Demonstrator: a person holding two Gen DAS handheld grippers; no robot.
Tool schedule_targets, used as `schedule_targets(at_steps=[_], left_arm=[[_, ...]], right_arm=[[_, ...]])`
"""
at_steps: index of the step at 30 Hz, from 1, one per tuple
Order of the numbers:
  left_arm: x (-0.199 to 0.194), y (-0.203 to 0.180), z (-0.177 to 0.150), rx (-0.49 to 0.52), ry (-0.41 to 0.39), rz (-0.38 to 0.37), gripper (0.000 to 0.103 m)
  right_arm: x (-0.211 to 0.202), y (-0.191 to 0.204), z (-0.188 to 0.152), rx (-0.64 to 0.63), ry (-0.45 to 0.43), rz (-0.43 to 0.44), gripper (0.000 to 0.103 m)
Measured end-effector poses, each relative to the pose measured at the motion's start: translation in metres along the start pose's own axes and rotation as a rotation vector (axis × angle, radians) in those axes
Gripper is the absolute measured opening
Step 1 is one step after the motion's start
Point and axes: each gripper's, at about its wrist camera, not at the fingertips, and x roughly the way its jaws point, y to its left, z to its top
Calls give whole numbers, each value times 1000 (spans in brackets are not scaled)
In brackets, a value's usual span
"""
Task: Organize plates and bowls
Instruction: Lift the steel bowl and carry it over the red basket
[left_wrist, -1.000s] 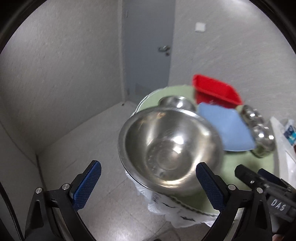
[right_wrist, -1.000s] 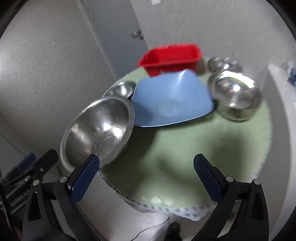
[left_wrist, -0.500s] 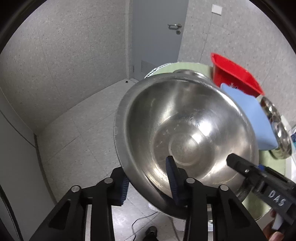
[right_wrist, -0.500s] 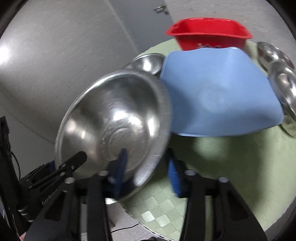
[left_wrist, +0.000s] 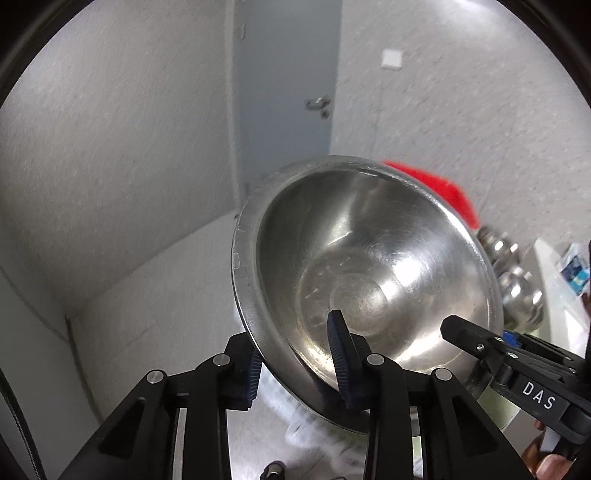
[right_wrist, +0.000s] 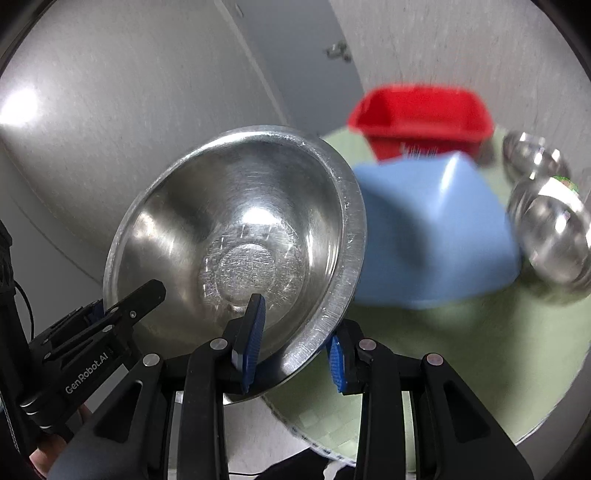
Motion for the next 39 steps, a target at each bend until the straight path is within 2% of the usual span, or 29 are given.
schedule_targets(at_steps=[3, 7, 13, 18, 22, 24, 29, 33, 37, 39], left_arm=[[6, -12, 18, 28, -29, -45, 30], [44, -37, 56, 77, -37, -137, 30], [145, -65, 125, 148, -6, -261, 30], [232, -75, 172, 178, 91, -327, 31], [290, -79, 195, 206, 164, -342, 31], [320, -81, 200, 210, 216, -354, 32], [377, -88, 213, 219, 291, -367, 33], [402, -104, 223, 235, 313, -373, 36], [389, -130, 228, 255, 331, -377, 42], [397, -136, 234, 253, 326, -376, 50]], right_arm=[[-13, -13, 28, 6, -57, -30, 31], [-20, -42, 70, 33, -115, -96, 31], [2, -100, 128, 127, -128, -183, 31], [38, -141, 172, 191, -70, -243, 31], [66, -164, 184, 232, -17, -272, 31], [77, -173, 186, 255, 11, -279, 31], [97, -195, 192, 288, 79, -296, 31], [100, -197, 193, 291, 108, -306, 32], [105, -195, 196, 291, 138, -327, 37], [107, -195, 197, 293, 143, -332, 42]])
